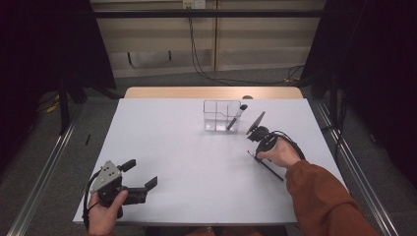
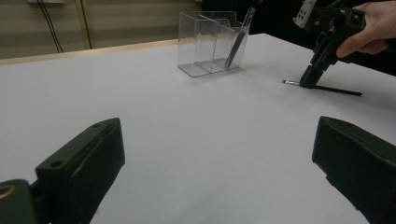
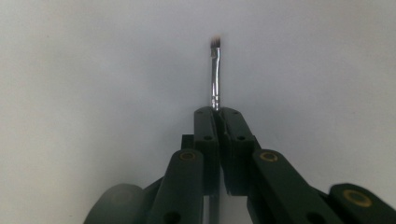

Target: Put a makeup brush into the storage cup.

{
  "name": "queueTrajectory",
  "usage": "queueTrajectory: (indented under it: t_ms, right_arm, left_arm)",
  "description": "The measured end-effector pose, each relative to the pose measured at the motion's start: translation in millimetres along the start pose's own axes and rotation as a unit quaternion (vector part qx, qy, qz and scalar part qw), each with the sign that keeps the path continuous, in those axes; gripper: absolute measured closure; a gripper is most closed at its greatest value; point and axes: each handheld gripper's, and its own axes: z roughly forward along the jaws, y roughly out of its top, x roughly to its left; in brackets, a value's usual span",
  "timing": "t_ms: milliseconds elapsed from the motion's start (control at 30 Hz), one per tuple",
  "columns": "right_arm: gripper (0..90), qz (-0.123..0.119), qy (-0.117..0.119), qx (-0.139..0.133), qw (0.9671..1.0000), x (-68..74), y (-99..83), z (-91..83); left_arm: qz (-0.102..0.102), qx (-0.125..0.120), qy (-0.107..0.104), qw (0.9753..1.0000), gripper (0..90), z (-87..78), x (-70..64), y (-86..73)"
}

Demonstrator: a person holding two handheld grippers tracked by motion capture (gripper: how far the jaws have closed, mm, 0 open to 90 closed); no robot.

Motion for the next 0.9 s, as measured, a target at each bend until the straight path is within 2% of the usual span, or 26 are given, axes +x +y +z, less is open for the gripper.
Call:
queueTrajectory:
  t_ms: [200,500,667,800,900]
  right_arm:
    - [86.2,0.006,0.009,-0.014,0.9998,-2.3,-3.6,-0.3]
    - [86.2,0.001,0.009,-0.019,0.9998,-2.1,-6.7,-2.6]
    - [86.3,0.009,0.013,-0.047,0.9988,-6.7,-15.6,-10.8]
    - [86.7,0.019,0.019,-0.08,0.9964,-11.4,-22.6,-21.5]
    - [86.7,0.016,0.019,-0.1,0.9946,-12.6,-25.4,-26.5]
  left_arm:
    - [0.0,0.002,0.004,1.0,2.5,-0.6,0.8,-0.2]
    - [-0.002,0.001,0.004,1.0,2.5,-0.8,1.2,-0.5]
    - [-0.001,0.003,0.006,1.0,2.5,-0.8,1.3,-0.2]
    - [-0.002,0.003,0.006,1.0,2.6,-0.3,1.3,-0.1]
    - [-0.002,0.003,0.006,1.0,2.5,-0.2,1.5,0.0]
